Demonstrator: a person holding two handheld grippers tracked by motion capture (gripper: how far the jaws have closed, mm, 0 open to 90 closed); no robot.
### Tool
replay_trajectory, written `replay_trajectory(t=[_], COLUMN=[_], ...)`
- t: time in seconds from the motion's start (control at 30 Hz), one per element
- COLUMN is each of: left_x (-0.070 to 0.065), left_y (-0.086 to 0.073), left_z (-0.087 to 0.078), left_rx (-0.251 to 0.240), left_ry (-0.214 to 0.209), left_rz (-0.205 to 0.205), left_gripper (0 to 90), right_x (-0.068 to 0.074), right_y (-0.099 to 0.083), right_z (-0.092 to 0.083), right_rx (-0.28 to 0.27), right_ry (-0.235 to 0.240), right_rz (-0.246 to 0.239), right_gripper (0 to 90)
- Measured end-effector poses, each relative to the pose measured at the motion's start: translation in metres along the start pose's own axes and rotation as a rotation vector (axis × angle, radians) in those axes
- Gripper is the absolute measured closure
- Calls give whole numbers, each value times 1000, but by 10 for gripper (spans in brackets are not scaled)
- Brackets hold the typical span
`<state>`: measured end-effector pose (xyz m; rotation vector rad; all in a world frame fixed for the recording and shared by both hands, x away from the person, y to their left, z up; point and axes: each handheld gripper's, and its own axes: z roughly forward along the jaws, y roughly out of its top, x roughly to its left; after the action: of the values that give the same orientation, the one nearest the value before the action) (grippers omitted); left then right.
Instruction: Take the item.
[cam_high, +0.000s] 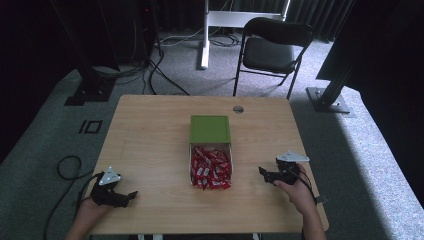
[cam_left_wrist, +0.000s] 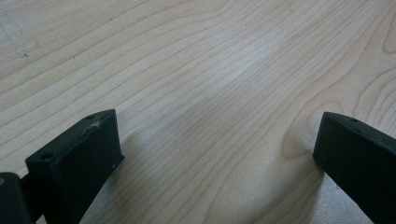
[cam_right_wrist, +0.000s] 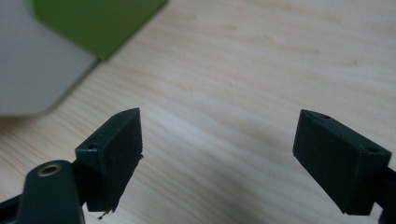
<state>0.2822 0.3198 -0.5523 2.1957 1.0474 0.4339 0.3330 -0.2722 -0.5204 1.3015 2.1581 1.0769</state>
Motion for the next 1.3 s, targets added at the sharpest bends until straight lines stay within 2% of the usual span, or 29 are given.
replay_trajectory(t=[0.17, 0.33, 0.4, 0.47, 0.83, 1.3], left_x=[0, 0, 0, 0, 0, 0], left_y=[0, 0, 0, 0, 0, 0], left_z=[0, 0, 0, 0, 0, 0], left_rx=[0, 0, 0, 0, 0, -1], left_ry=[0, 0, 0, 0, 0, 1], left_rz=[0, -1, -1, 0, 0, 0], left_gripper=[17, 17, 17, 17, 17, 17], right_x=[8, 17, 20, 24, 47, 88], right_y=[17, 34, 39, 44, 72, 97], right_z=[-8, -14, -15, -15, -19, -14], right_rx=[-31, -64, -71, -72, -114, -137], right_ry=[35, 62, 76, 81, 127, 222], right_rz=[4, -24, -22, -42, -86, -163], right_gripper=[155, 156, 156, 156, 157, 207])
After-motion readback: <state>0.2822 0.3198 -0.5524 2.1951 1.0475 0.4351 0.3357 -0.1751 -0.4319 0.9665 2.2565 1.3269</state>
